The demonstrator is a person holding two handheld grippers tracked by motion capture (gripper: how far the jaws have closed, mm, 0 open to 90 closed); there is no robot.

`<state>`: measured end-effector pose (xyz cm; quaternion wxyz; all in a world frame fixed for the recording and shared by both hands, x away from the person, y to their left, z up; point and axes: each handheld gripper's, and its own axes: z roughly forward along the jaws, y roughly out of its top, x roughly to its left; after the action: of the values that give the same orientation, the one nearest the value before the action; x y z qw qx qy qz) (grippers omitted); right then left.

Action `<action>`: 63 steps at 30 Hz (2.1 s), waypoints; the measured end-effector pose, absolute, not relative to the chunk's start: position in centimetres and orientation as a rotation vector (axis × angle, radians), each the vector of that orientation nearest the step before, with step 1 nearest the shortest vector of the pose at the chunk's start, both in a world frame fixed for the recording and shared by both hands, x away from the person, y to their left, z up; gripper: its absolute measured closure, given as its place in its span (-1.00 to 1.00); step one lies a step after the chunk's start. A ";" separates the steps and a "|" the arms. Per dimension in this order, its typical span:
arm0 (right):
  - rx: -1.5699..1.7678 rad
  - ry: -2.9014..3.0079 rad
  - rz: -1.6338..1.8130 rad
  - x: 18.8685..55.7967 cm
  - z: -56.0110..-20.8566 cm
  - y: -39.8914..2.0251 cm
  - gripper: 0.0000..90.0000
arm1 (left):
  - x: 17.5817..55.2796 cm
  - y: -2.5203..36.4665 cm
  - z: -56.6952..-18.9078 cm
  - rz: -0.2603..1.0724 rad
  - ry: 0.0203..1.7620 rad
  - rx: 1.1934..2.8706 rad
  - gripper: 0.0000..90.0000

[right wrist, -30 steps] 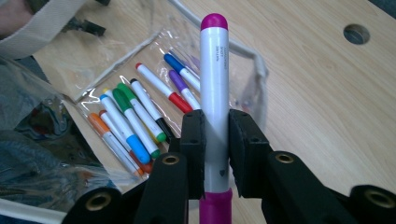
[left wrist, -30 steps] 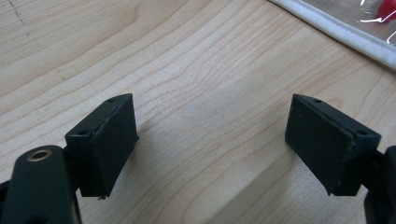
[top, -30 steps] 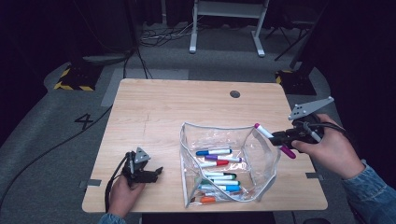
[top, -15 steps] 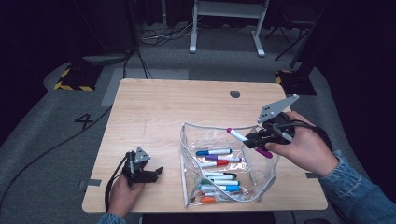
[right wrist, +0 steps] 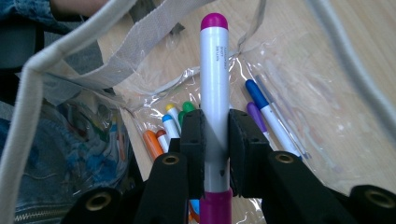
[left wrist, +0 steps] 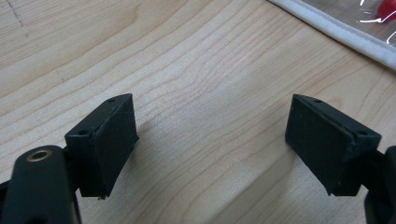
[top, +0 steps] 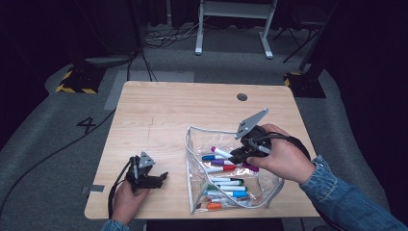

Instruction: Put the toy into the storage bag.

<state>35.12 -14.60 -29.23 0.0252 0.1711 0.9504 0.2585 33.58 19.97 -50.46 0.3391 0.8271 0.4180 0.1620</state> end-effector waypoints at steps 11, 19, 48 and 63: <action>0.508 3.048 0.653 35.4 -34.1 -12.9 0.70 | 33.7 19.9 -50.4 0.424 1.089 2.160 -0.63; 0.431 3.133 0.520 34.9 -36.6 -11.8 0.70 | 33.7 19.9 -50.4 0.424 1.089 2.161 -0.62; 0.447 2.960 0.717 35.3 -34.2 -12.7 -0.23 | 33.7 19.9 -50.4 0.422 1.087 2.159 -0.62; 0.692 2.698 0.898 36.1 -28.5 -19.7 -0.22 | 33.7 20.0 -50.4 0.414 1.082 2.165 -0.63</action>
<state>36.14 -19.67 -28.54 0.1073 0.2351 0.9166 0.3049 33.66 19.97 -50.41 0.3366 0.8302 0.4149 0.1590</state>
